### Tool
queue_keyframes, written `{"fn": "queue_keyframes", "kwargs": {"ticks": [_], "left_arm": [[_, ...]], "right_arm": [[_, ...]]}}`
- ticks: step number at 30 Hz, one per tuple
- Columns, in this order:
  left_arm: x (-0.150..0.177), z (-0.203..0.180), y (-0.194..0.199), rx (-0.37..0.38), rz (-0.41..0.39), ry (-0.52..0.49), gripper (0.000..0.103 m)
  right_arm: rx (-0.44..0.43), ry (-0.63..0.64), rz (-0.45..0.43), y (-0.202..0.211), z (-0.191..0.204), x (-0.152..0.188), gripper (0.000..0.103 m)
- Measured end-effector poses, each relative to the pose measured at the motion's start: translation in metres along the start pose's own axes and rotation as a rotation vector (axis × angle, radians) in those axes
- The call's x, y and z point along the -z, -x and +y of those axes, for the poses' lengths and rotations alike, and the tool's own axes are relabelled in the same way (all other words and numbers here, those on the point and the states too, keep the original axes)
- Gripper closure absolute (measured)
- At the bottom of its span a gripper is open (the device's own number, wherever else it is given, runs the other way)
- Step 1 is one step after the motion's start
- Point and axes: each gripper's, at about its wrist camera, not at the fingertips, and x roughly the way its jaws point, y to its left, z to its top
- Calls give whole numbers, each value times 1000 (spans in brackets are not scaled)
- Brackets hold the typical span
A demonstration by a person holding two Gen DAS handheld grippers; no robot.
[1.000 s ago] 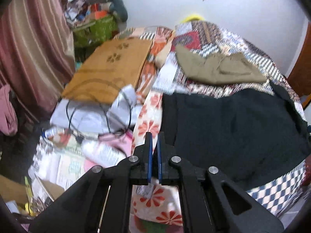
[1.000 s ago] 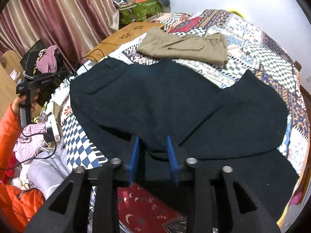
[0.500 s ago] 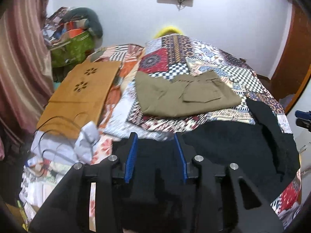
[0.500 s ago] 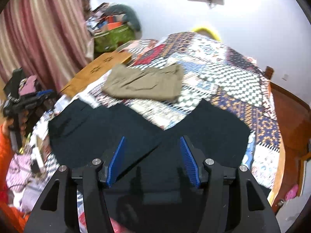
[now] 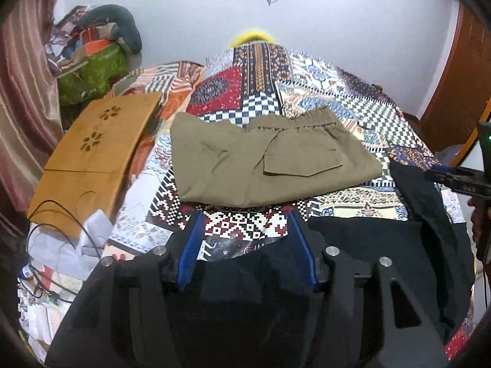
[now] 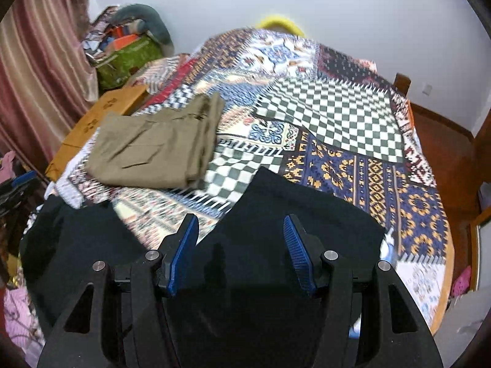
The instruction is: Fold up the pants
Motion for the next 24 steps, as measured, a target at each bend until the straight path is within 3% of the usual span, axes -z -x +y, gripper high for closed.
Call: {"fn": "queue_keyframes", "kwargs": {"ticks": [10,13,19,24], "left_arm": [[3,3,-48,15,76,15,48],[5,-2,-56,31,91,13,48],[4,-22,-60,53,106,-25,48],[2,-55,-46,106,115,-79,48]], "right_arm": [[1,-6,103,-75,-24,-24,49],[-19,9,93,-81,-25,-21,50],[-46,8,91,-75,-29,-17,88],[-41,-22,37,-48,-37,-11,92]]}}
